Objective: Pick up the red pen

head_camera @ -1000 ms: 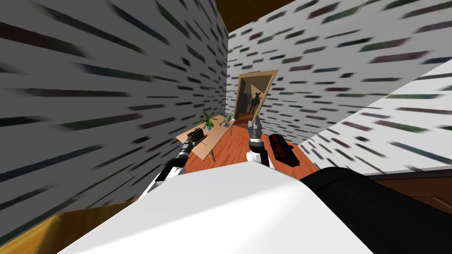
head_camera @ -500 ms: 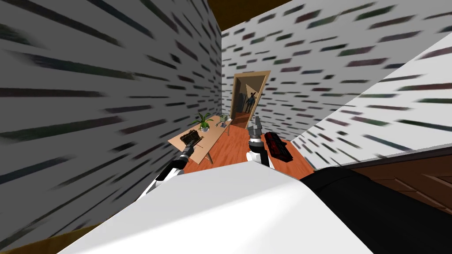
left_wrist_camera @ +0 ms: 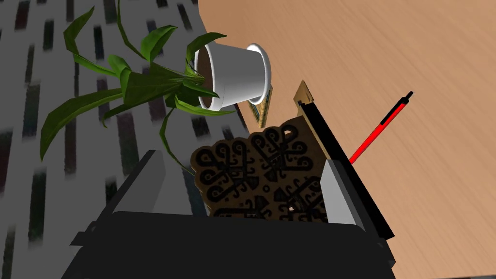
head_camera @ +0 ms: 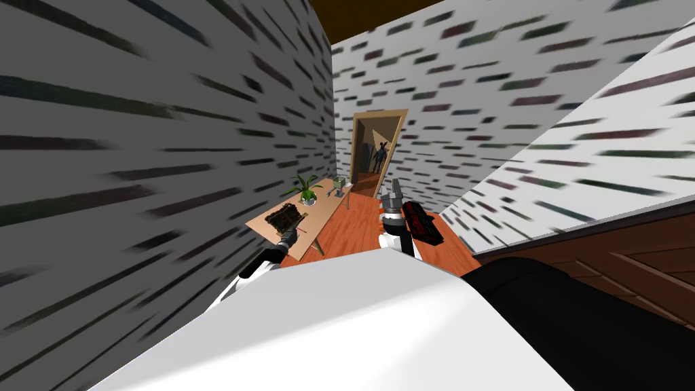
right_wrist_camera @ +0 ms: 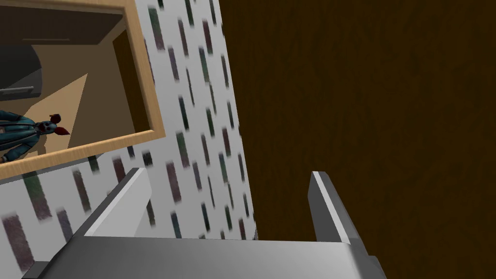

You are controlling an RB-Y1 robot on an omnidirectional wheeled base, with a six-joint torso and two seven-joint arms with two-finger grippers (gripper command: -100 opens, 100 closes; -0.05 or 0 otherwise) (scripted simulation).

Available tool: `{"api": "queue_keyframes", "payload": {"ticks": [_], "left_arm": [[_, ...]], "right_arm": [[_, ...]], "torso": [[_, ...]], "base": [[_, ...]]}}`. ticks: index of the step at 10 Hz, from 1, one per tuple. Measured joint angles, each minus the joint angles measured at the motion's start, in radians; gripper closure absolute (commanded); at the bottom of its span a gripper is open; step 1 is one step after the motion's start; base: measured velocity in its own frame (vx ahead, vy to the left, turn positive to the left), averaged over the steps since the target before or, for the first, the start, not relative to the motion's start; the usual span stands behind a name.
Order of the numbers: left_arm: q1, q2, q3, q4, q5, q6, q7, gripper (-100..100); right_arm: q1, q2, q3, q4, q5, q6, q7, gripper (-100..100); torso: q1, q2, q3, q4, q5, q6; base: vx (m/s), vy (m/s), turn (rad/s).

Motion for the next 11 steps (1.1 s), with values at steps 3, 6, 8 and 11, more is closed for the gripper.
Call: {"api": "queue_keyframes", "payload": {"ticks": [3, 6, 8, 11], "left_arm": [[-0.008, 0.032, -0.005, 0.047, 0.052, 0.082, -0.029, -100], [-0.006, 0.074, -0.011, 0.085, 0.104, 0.148, -0.052, -100], [-0.009, 0.102, -0.017, 0.120, 0.142, 0.187, -0.070, -100], [-0.016, 0.140, -0.022, 0.170, 0.196, 0.259, -0.097, -100]], "right_arm": [[0.000, 0.000, 0.000, 0.000, 0.000, 0.000, 0.000, 0], [0.000, 0.000, 0.000, 0.000, 0.000, 0.000, 0.000, 0], [0.000, 0.000, 0.000, 0.000, 0.000, 0.000, 0.000, 0], [0.000, 0.000, 0.000, 0.000, 0.000, 0.000, 0.000, 0]], "torso": [[0.001, -0.001, -0.001, 0.000, 0.000, 0.000], [0.000, 0.000, 0.000, 0.000, 0.000, 0.000], [0.001, 0.000, 0.000, 0.000, 0.000, 0.000], [0.001, -0.001, -0.001, 0.000, 0.000, 0.000]], "base": [[0.065, -0.024, -0.109], [0.065, -0.030, -0.130], [0.070, -0.014, -0.110], [0.070, -0.014, -0.093]]}}
